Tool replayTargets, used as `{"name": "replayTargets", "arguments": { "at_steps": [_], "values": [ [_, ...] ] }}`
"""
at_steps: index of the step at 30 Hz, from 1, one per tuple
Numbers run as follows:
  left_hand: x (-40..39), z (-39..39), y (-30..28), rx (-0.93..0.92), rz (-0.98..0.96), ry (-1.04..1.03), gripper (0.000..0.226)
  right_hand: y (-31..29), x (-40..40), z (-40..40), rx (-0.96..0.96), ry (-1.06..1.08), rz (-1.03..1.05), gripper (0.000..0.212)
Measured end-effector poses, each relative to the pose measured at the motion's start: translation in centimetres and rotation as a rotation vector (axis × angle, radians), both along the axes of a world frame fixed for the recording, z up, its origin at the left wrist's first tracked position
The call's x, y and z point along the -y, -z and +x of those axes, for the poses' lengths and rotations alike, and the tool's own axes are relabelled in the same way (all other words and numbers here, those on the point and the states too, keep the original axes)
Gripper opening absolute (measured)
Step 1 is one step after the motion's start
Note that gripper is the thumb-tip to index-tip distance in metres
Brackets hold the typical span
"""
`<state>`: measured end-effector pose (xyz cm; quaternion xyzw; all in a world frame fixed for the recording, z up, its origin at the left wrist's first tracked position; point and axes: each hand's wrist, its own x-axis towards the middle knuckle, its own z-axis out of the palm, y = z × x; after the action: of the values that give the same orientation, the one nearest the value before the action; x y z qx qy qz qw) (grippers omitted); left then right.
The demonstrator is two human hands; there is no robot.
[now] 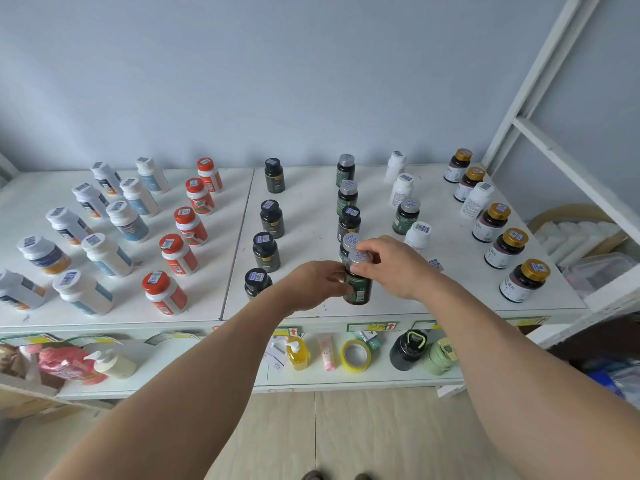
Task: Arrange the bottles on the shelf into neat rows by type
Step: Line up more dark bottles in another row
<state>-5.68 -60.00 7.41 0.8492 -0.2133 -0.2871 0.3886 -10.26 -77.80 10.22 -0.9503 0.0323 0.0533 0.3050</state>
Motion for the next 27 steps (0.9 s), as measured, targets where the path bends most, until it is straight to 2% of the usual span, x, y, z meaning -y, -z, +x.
{"name": "replayTargets", "arguments": {
  "at_steps": [5, 11, 14, 20, 27],
  "values": [
    [-0.1, 0.4, 0.9, 0.282, 0.348, 0.076, 0.05, 2.0, -0.4, -0.4, -0.019, 0.028, 0.062, 0.051],
    [-0.3, 0.7, 1.6, 0.42, 0.476, 0.098, 0.047, 4.1, -1.1, -0.9, -0.009, 0.051, 0.062, 0.052],
    [-0.4, 1.1, 1.7, 0.47, 0.487, 0.097, 0.047, 3.8, -0.9, -1.0, -0.032, 0.05, 0.088, 0.06],
    [0.0, 2.7, 1.7, 0.424, 0.424, 0.024, 0.048, 1.5, 0.2, 1.5, 0.101, 0.137, 0.071, 0.049],
    [1.3, 5.1, 2.1, 0.293, 0.392, 0.011, 0.052, 2.2, 1.0, 5.1, -0.08, 0.011, 0.014, 0.057]
  ]
}}
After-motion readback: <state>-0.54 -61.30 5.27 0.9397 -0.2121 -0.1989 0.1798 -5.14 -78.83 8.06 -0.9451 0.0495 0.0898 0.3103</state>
